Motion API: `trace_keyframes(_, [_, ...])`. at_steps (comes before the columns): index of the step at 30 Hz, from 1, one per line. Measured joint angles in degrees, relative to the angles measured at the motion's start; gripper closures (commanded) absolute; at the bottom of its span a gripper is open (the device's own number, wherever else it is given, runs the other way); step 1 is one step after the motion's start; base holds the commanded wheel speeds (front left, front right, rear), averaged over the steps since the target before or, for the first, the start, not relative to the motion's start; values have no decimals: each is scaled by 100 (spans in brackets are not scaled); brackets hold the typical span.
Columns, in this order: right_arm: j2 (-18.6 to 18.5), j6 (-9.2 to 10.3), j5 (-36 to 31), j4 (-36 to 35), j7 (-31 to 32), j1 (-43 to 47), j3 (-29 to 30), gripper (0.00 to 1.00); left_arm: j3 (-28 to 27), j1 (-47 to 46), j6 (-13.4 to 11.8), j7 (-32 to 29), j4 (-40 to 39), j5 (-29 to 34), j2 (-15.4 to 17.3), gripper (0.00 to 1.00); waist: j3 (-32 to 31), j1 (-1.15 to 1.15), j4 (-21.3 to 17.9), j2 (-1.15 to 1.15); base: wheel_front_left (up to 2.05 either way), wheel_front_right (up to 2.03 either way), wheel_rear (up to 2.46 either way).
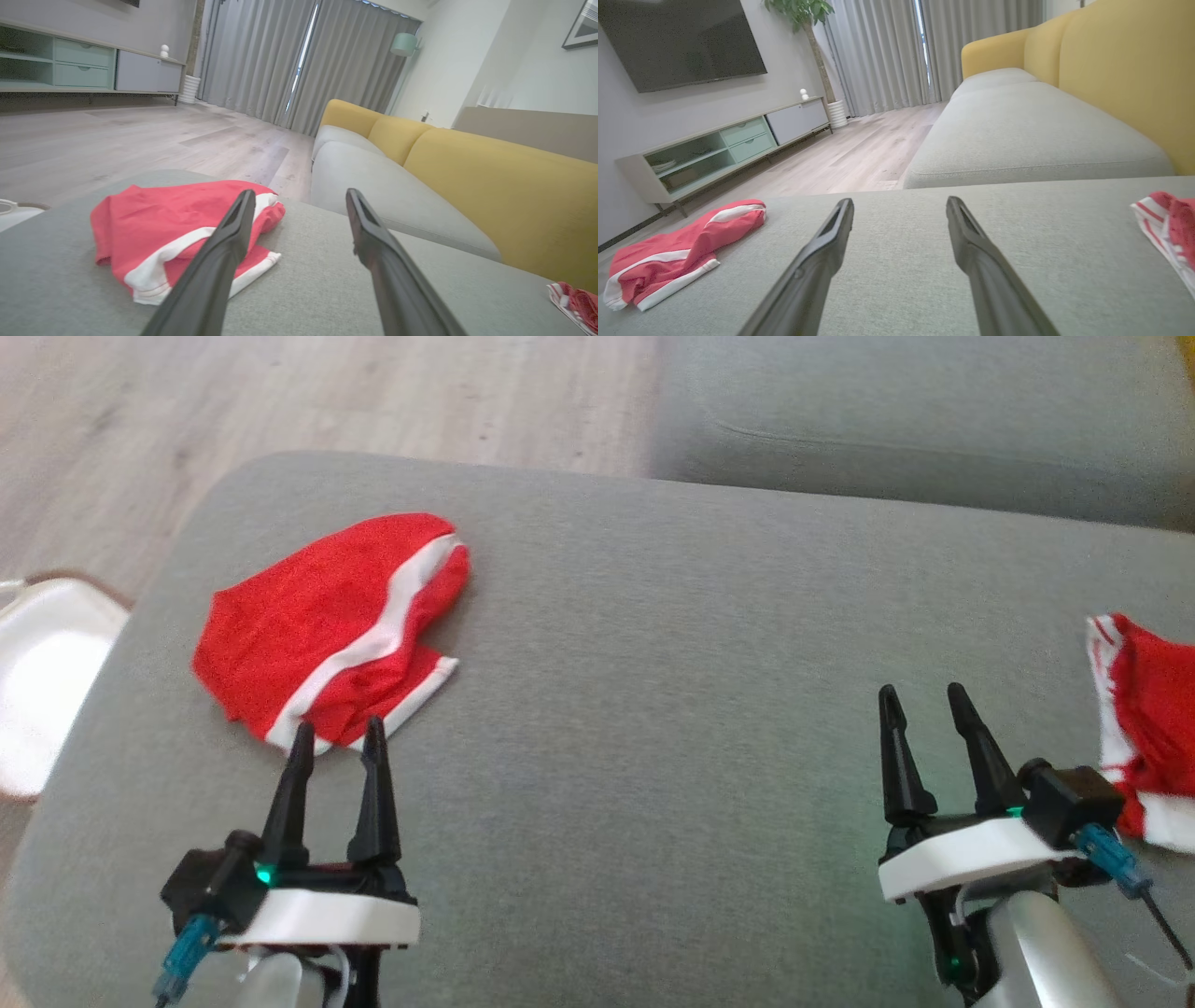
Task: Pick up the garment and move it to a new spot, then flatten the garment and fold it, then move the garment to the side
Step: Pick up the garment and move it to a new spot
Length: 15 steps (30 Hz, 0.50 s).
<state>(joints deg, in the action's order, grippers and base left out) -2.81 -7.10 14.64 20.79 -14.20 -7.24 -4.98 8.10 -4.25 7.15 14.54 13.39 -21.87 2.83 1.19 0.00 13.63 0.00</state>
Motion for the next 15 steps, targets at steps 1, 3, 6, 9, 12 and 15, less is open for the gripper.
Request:
trace_keyframes(1, [0,0,0,4,-1,0,-8,0,-41,5,-1,0,7,23,0,0,-12,0,73,0,0,0,0])
trace_keyframes(3, [1,0,1,10,-1,-1,-23,0,-83,10,-1,0,10,26,0,0,-34,0,205,0,0,0,0])
trace_keyframes(6, [1,0,26,14,-1,0,-27,0,-91,21,-1,0,10,26,1,0,-63,0,373,0,0,0,0])
trace_keyframes(9, [1,0,27,16,-1,0,-30,0,-94,50,-1,0,8,26,1,0,-75,0,469,0,0,0,0])
trace_keyframes(12, [1,0,43,19,-1,0,-34,0,-108,127,-1,0,4,26,1,0,-61,0,490,0,0,0,0])
trace_keyframes(15, [1,0,43,19,-1,0,-49,0,-248,126,-1,0,-11,42,-2,0,-22,0,467,0,0,0,0])
